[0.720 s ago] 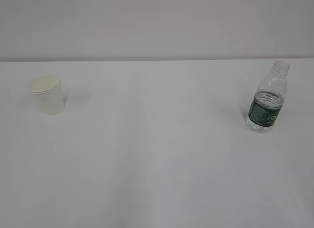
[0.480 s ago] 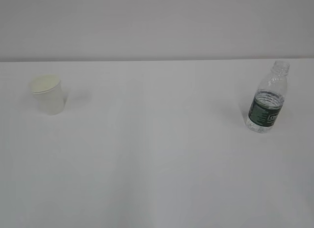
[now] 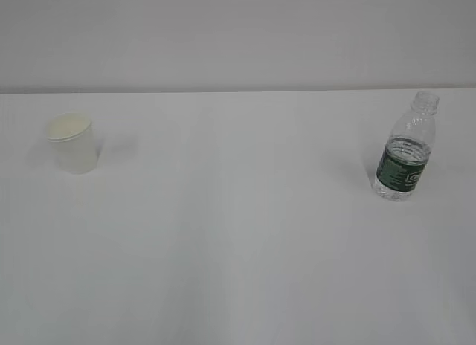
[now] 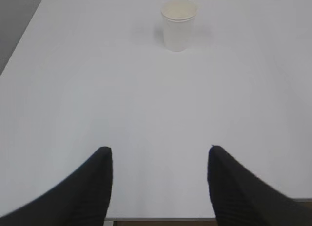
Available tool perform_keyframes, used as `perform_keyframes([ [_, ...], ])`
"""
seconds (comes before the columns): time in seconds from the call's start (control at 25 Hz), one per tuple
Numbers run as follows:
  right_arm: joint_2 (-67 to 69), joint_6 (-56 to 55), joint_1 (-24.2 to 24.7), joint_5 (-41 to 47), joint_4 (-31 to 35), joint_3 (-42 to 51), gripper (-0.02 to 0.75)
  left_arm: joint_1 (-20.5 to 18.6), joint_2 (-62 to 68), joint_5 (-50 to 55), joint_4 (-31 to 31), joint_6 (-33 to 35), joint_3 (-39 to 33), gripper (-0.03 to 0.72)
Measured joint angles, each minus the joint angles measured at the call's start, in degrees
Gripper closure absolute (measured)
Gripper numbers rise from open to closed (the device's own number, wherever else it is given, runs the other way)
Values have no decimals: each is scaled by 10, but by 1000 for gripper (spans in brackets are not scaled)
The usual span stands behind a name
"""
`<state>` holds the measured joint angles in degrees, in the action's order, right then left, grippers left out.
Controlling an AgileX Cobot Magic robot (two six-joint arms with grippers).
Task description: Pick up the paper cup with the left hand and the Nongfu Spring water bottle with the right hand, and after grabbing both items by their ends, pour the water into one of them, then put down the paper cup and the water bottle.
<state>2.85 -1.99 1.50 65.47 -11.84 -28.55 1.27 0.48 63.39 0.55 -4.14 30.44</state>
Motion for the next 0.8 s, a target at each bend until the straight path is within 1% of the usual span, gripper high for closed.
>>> perform_keyframes([
  [0.28,0,0,0,0,0,0,276,0,0,0,0,0,0,249],
  [0.8,0,0,0,0,-20,0,276,0,0,0,0,0,0,293],
])
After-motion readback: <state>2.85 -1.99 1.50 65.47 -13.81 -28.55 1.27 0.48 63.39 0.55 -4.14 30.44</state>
